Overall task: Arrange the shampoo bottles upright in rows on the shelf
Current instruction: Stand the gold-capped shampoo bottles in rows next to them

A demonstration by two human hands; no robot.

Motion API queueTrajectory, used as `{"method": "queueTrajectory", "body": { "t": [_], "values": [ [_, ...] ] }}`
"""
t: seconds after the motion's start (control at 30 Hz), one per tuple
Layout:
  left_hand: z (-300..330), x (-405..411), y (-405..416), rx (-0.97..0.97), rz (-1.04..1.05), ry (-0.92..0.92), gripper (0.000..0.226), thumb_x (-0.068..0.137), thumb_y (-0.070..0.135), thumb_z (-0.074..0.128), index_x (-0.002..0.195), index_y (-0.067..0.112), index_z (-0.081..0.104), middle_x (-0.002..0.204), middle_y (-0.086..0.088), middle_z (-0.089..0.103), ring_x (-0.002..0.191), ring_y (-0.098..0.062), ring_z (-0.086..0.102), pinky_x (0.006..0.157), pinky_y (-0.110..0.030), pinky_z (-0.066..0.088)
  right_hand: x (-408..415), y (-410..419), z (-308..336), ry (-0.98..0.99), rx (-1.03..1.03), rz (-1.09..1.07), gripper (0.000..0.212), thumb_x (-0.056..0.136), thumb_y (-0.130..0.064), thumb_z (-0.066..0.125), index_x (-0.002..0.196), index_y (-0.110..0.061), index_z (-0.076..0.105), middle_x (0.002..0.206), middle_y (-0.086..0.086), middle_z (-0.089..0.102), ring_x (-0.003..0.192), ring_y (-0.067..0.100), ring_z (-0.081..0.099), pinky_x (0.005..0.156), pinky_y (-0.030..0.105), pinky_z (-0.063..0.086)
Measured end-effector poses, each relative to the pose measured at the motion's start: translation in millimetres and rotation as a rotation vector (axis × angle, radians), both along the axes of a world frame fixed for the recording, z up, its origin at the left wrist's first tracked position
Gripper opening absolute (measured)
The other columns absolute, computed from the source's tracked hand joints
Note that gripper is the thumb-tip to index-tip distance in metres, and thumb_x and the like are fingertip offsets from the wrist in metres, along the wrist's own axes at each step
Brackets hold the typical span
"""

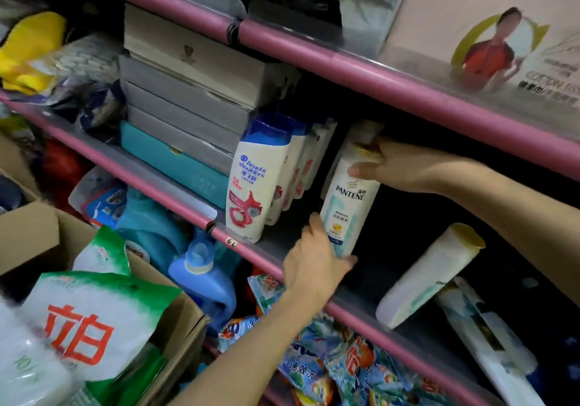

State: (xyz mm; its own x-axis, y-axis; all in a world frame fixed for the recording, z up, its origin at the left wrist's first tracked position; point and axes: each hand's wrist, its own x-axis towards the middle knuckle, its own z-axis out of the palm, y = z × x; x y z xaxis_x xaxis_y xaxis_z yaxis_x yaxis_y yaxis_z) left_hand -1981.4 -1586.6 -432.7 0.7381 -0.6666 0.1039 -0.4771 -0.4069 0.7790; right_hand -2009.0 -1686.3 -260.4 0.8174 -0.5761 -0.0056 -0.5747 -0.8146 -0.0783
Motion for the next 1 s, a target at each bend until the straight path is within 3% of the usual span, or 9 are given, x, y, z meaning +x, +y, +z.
{"method": "queueTrajectory", "body": {
  "t": [0.1,0.3,0.4,0.5,0.63,0.73,0.77,0.9,1.0],
  "values": [
    [-4.4,1.7,-21.3,-0.05,0.054,0.037,0.072,0.066,0.044,0.075,0.115,0.013,0.031,0.108,-0.009,0.055,0.095,-0.035,0.06,0.069,-0.039,0.049,4.4,-15.7,-1.8,0.038,0.012,0.07,0.068,0.09,-0.047,0.054,0.146,-0.013,0.034,0.151,0.007,0.036,0.138,0.023,0.035,0.115,0.04,0.028],
    [-2.5,16.7,-58.4,-0.052,0.093,0.047,0.076,0.068,0.04,0.079,0.122,0.015,0.032,0.122,-0.007,0.042,0.106,-0.033,0.056,0.069,-0.037,0.041,6.9,-38.0,-5.0,-0.156,0.227,0.151,0.073,0.088,-0.016,0.064,0.149,-0.008,0.024,0.154,0.004,0.03,0.142,0.016,0.029,0.116,0.032,0.027],
    [-1.4,23.4,-67.1,-0.03,0.124,0.004,0.082,0.066,0.044,0.081,0.126,0.015,0.032,0.124,-0.009,0.045,0.108,-0.033,0.056,0.071,-0.04,0.044,9.2,-41.4,-4.7,-0.361,0.343,0.175,0.062,0.083,0.005,0.064,0.138,0.002,0.035,0.126,-0.008,0.046,0.112,-0.003,0.048,0.081,-0.003,0.039],
    [-4.6,30.4,-73.2,-0.115,0.096,0.02,0.085,0.066,0.037,0.083,0.129,0.012,0.032,0.124,-0.011,0.05,0.11,-0.033,0.056,0.081,-0.042,0.048,12.0,-52.9,-5.4,-0.491,0.347,0.186,0.051,0.078,0.011,0.066,0.125,0.002,0.049,0.094,-0.008,0.051,0.076,-0.007,0.046,0.059,-0.003,0.037],
    [-8.2,45.3,-85.4,-0.232,0.043,0.043,0.077,0.069,0.027,0.082,0.129,0.009,0.036,0.128,-0.012,0.052,0.113,-0.03,0.055,0.088,-0.037,0.047,12.8,-66.2,-16.4,-0.571,0.404,0.176,0.051,0.076,0.018,0.064,0.124,0.013,0.046,0.094,0.006,0.059,0.083,0.004,0.06,0.061,0.003,0.043],
    [-11.7,54.4,-96.9,-0.28,0.028,0.053,0.07,0.071,0.024,0.082,0.125,0.011,0.04,0.128,-0.008,0.056,0.113,-0.025,0.057,0.086,-0.029,0.045,17.6,-74.8,-25.4,-0.684,0.584,0.233,0.051,0.077,0.03,0.049,0.126,0.026,0.035,0.127,0.036,0.051,0.121,0.032,0.054,0.078,0.018,0.052],
    [-13.2,56.4,-100.6,-0.293,0.031,0.059,0.069,0.071,0.025,0.082,0.125,0.013,0.041,0.128,-0.007,0.056,0.113,-0.023,0.057,0.086,-0.028,0.045,20.1,-79.9,-26.5,-0.714,0.618,0.246,0.051,0.078,0.026,0.051,0.127,0.023,0.039,0.132,0.032,0.049,0.123,0.036,0.051,0.077,0.017,0.052],
    [-17.2,62.0,-114.0,-0.303,0.079,0.076,0.072,0.07,0.028,0.081,0.127,0.016,0.039,0.129,-0.007,0.054,0.112,-0.027,0.058,0.09,-0.043,0.052,26.2,-92.7,-30.6,-0.71,0.565,0.234,0.035,0.085,-0.013,0.067,0.117,-0.024,0.059,0.108,-0.008,0.061,0.097,0.003,0.059,0.075,0.007,0.047],
    [-18.0,65.5,-121.5,-0.301,0.09,0.058,0.071,0.071,0.028,0.08,0.127,0.016,0.037,0.13,-0.008,0.052,0.114,-0.028,0.056,0.09,-0.045,0.052,28.1,-101.9,-39.3,-0.76,0.479,0.124,0.019,0.08,-0.032,0.072,0.099,-0.033,0.066,0.093,-0.016,0.063,0.088,-0.002,0.06,0.074,0.009,0.049]
  ]
}}
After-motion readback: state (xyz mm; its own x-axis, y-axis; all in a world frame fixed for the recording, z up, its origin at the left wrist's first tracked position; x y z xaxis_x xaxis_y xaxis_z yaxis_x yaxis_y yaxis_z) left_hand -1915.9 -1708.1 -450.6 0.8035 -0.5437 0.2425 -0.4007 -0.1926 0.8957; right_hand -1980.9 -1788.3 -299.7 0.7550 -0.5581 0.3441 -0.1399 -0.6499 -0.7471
